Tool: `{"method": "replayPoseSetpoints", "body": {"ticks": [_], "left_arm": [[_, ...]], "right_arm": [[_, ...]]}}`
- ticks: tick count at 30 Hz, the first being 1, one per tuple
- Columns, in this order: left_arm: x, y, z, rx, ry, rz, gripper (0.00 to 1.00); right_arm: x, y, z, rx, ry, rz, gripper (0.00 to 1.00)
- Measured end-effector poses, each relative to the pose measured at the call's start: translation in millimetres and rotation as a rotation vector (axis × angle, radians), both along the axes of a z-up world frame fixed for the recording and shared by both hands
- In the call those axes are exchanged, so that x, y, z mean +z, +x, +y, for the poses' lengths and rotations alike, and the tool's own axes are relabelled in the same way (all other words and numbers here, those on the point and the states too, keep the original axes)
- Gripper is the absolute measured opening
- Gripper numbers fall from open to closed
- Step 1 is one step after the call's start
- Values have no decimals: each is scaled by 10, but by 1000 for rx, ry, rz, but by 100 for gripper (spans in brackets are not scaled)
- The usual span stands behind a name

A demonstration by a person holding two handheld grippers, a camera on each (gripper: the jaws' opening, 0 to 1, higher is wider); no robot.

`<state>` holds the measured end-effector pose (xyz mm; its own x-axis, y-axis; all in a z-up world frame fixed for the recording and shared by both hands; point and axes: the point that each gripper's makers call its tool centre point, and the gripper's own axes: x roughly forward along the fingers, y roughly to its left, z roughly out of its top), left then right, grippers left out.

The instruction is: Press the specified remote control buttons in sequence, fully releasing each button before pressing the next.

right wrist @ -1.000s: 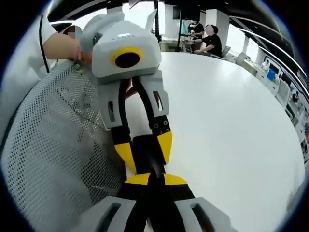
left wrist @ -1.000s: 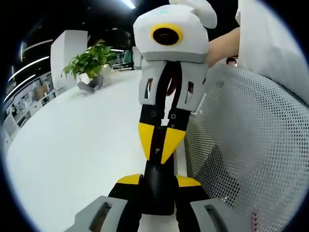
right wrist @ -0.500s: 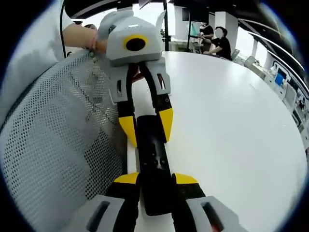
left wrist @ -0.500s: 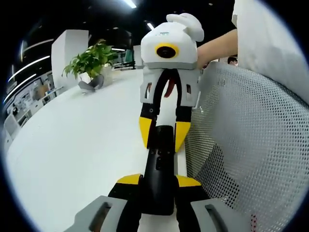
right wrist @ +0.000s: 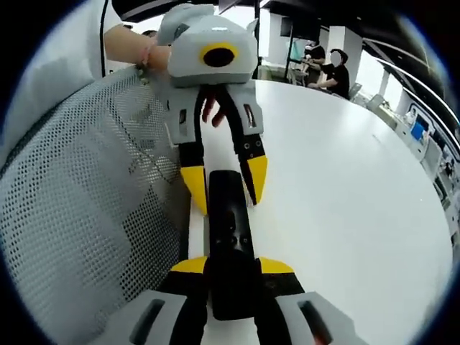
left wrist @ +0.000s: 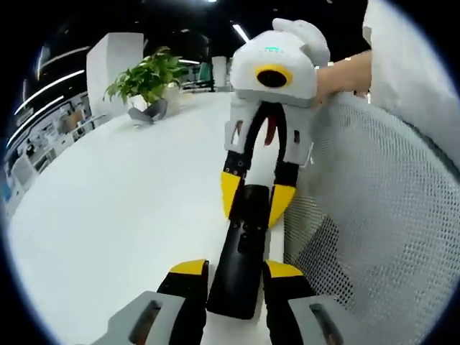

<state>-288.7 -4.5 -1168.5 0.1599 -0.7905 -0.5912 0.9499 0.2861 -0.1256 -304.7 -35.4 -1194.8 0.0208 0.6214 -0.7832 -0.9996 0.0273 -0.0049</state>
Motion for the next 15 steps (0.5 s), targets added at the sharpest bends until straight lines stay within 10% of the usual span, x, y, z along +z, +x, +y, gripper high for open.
{"method": "replayPoseSetpoints", "body": {"ticks": [15], "left_arm": [[1075,366,389,339,-200,-251,73]], "right_arm": [[2,6,12,-10,15,-5,22]]}}
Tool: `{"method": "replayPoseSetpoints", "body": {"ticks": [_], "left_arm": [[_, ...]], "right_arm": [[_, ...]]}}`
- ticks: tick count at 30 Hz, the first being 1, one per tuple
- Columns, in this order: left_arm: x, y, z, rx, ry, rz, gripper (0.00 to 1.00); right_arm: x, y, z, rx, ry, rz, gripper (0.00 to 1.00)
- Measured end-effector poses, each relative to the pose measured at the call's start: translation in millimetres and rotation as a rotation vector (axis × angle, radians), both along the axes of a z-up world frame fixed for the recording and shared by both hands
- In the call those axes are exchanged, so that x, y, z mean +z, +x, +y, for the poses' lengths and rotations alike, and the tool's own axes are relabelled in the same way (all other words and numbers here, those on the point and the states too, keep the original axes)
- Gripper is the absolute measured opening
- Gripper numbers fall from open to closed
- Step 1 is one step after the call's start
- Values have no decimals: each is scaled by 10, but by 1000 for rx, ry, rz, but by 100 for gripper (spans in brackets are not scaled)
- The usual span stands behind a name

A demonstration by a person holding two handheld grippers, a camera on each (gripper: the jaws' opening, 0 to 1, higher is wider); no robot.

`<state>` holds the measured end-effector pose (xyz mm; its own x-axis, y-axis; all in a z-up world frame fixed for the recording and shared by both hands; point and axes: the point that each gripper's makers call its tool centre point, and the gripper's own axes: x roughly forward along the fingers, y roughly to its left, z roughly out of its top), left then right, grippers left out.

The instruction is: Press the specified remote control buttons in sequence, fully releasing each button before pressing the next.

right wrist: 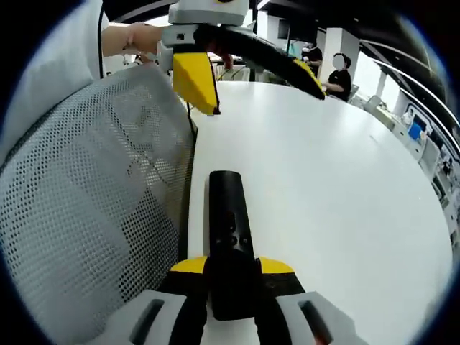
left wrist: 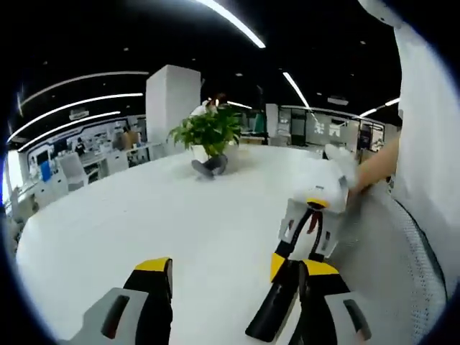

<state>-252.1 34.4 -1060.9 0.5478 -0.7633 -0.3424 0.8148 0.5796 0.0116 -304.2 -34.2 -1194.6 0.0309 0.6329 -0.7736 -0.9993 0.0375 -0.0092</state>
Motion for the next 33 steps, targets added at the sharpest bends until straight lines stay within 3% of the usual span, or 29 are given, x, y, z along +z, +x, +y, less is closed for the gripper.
{"method": "replayPoseSetpoints", "body": {"ticks": [7,11,17,19,21,23,25,26,28,30,33], "left_arm": [[398,-13,338,161,-70,-188,89],[583,-36,450,218,-159,-269,90],[1088,-75,719,338,-465,-451,94],[1132,-57,850,405,-496,-485,98],[1037,-7,977,480,-479,-466,100],[899,43,1084,553,-466,-417,100],[790,72,1188,617,-503,-387,100],[701,105,1253,658,-464,-367,100],[657,138,1270,665,-408,-342,100],[673,129,1272,663,-425,-351,100],[640,127,1298,674,-409,-339,100]], "right_arm": [[6,-2,5,-10,10,13,22],[22,5,8,-55,25,69,23],[26,-26,17,-66,32,95,27],[31,-43,22,-71,35,109,30],[36,-66,18,-73,29,113,33],[24,-48,-38,-54,-11,67,34],[19,-61,-73,-45,-32,59,34],[22,-51,-98,-40,-45,44,33],[27,-13,-144,-18,-74,-1,28],[35,-13,-143,-2,-77,-11,22],[33,-6,-124,9,-81,-5,22]]}}
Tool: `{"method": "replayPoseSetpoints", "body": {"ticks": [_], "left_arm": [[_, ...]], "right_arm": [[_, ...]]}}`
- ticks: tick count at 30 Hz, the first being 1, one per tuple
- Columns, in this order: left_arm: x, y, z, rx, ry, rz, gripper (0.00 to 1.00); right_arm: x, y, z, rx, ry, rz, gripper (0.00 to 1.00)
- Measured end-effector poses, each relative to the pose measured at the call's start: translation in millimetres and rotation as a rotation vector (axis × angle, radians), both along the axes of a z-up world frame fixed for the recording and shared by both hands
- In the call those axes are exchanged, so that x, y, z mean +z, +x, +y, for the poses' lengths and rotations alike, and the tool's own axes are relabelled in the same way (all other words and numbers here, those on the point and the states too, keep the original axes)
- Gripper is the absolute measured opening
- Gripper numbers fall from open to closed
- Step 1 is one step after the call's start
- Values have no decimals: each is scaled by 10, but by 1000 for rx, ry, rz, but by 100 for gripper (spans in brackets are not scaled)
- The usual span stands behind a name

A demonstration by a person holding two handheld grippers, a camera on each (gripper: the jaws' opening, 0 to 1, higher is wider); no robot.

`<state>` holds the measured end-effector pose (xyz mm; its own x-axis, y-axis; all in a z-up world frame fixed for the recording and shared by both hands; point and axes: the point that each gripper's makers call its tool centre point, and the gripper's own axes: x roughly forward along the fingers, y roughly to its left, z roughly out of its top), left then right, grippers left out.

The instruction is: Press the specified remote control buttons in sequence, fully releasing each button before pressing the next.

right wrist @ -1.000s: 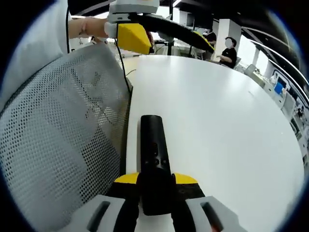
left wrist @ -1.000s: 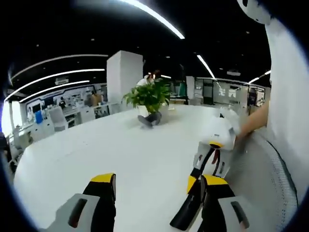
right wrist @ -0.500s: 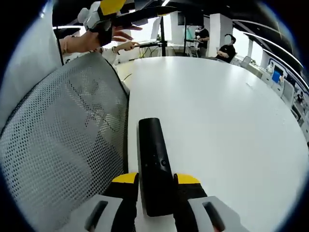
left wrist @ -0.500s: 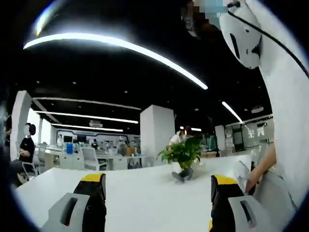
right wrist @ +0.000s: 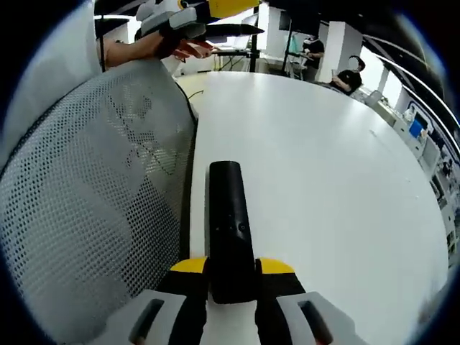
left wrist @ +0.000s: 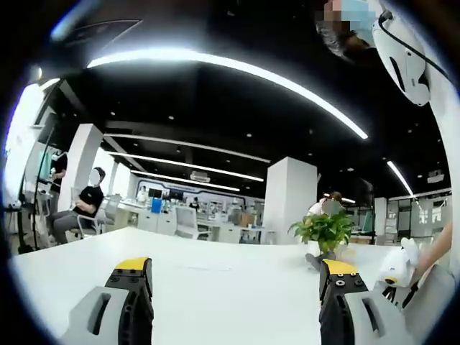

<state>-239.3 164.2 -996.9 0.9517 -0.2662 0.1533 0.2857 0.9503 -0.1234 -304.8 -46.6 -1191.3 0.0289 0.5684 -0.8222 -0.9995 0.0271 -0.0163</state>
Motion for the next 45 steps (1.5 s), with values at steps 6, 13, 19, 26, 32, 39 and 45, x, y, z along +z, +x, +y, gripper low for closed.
{"method": "replayPoseSetpoints", "body": {"ticks": [6,13,19,26,32,39,45], "left_arm": [[-22,-13,36,4,3,11,100],[-43,-25,-7,-15,19,23,100],[-52,-29,-20,-24,22,28,100],[-85,-23,-14,-22,25,41,100],[-110,-20,-13,-24,25,52,100],[-137,-16,2,-21,29,62,100],[-171,-13,14,-22,28,74,100]], "right_arm": [[-9,97,14,60,-27,-13,21],[-13,284,57,68,-30,-10,21],[-16,464,80,62,-30,-5,21],[-16,682,83,58,-39,-14,21],[-17,861,81,31,-27,-10,21],[-14,1093,83,20,-27,-32,21],[-14,1287,81,16,-27,-40,21]]}}
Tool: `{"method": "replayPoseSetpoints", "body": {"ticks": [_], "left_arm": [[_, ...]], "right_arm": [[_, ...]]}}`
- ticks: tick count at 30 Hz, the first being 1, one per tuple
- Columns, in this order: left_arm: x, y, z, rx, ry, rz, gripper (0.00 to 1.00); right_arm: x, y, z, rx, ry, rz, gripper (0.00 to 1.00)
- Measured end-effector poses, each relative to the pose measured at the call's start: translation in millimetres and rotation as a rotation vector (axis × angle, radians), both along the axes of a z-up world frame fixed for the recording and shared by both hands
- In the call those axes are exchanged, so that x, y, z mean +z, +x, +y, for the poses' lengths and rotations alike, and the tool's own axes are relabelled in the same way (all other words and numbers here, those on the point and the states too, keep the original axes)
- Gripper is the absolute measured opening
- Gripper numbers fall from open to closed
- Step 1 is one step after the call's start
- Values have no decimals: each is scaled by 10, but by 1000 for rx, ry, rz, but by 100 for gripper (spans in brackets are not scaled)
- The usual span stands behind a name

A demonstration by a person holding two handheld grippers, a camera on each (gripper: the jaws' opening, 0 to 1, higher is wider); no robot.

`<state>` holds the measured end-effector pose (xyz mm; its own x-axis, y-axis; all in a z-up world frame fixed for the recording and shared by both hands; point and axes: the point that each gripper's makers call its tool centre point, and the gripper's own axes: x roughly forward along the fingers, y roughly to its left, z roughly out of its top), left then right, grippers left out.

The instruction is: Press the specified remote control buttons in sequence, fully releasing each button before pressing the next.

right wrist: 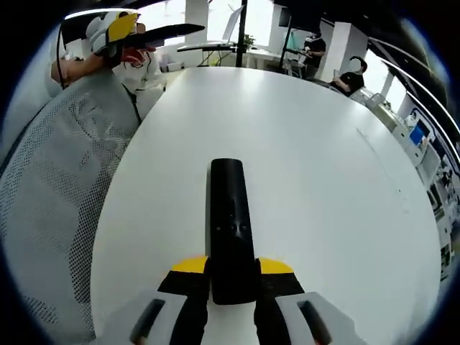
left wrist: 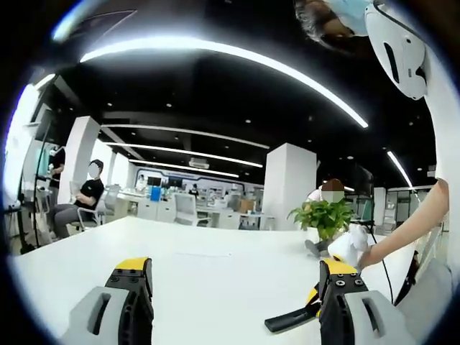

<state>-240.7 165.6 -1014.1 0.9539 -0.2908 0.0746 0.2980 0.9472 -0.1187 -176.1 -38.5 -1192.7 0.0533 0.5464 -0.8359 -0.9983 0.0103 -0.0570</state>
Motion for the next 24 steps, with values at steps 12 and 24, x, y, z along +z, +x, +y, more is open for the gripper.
{"method": "replayPoseSetpoints", "body": {"ticks": [12,24], "left_arm": [[-30,13,-9,-1,5,15,100],[-35,31,-43,-4,5,33,100]], "right_arm": [[-1,358,26,6,16,-15,22],[-5,617,43,-22,29,-18,22]]}}
